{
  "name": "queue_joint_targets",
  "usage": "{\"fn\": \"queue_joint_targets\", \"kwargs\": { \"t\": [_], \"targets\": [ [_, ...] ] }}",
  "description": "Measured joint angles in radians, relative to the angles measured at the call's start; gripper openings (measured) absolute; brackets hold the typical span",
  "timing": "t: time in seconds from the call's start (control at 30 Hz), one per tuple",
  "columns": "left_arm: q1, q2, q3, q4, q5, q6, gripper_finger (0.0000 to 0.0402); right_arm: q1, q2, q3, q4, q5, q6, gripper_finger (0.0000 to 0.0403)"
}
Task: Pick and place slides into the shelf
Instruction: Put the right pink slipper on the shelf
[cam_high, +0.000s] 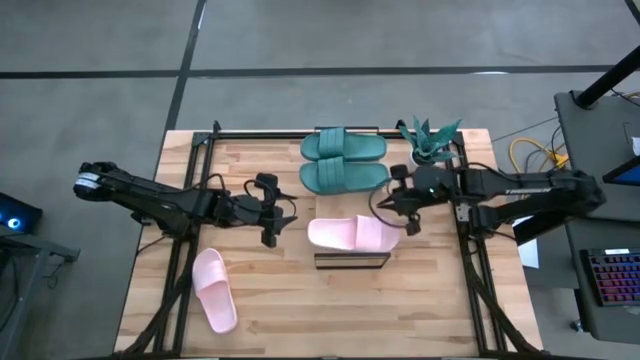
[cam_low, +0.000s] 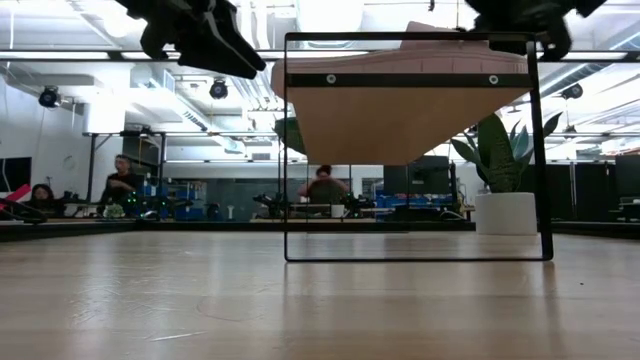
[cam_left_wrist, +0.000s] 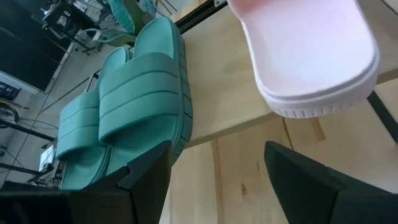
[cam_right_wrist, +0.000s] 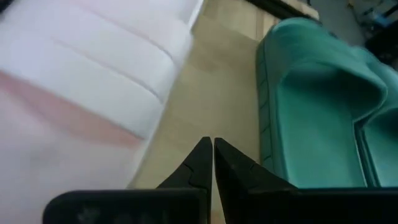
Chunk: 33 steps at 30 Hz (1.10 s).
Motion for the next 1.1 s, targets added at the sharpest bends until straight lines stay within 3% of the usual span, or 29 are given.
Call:
{"fn": "queue_joint_targets", "kwargs": {
  "t": [0.3, 0.5, 0.63, 0.8, 0.97, 1.1],
  "targets": [
    [0.01, 0.0, -0.003, -0.003, 0.0, 0.0, 0.024, -0.105, 0.156, 0.091, -0.001, -0.211, -0.066, 0.0008],
    [0.01, 0.0, -0.017, -0.004, 0.0, -0.001, 0.024, -0.107, 0.291, 0.195, -0.037, -0.238, -0.111, 0.0008],
    [0.01, 0.0, -0.022, -0.005, 0.0, -0.006, 0.024, -0.109, 0.371, 0.277, -0.125, -0.327, -0.136, 0.0008],
    [0.01, -0.007, -0.023, -0.006, 0.0, -0.006, 0.024, -0.109, 0.458, 0.377, -0.241, -0.358, -0.135, 0.0008],
    [0.01, -0.011, -0.023, -0.007, 0.001, -0.006, 0.024, -0.11, 0.514, 0.448, -0.327, -0.447, -0.203, 0.0008],
    [0.01, -0.011, -0.023, -0.007, 0.0, -0.005, 0.024, -0.11, 0.52, 0.467, -0.331, -0.455, -0.248, 0.0008]
  ]
}}
